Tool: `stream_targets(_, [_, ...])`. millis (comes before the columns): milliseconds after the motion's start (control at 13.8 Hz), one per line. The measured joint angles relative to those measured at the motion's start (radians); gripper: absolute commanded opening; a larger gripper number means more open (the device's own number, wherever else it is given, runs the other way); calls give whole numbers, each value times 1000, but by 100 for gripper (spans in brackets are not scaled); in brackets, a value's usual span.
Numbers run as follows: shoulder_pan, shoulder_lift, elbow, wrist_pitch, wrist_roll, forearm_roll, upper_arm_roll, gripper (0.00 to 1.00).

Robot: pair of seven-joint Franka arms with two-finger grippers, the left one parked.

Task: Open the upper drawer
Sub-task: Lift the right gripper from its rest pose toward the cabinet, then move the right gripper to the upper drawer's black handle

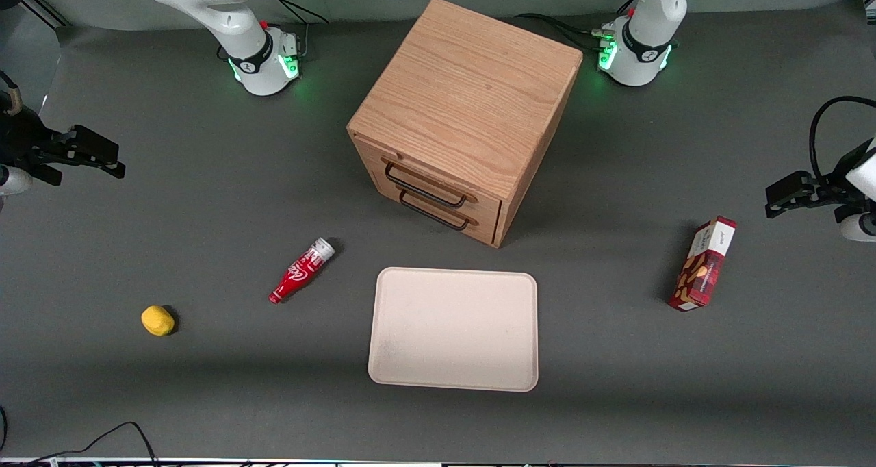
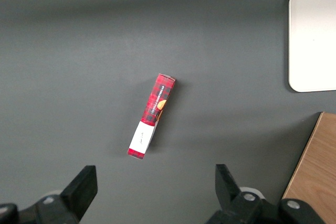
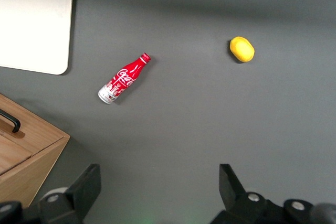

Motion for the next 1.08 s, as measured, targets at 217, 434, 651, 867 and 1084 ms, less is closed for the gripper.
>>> stream_targets(217, [0,4,2,0,0,0,0,100])
stream_targets(434, [4,15,8,-1,-92,0,5,100])
stream_targets(651, [17,20,9,-1,-341,0,28,100])
stream_targets(867, [20,22,9,-7,-549,1,94,100])
stream_targets(1084, [24,35,8,-14,-575,0,223,100])
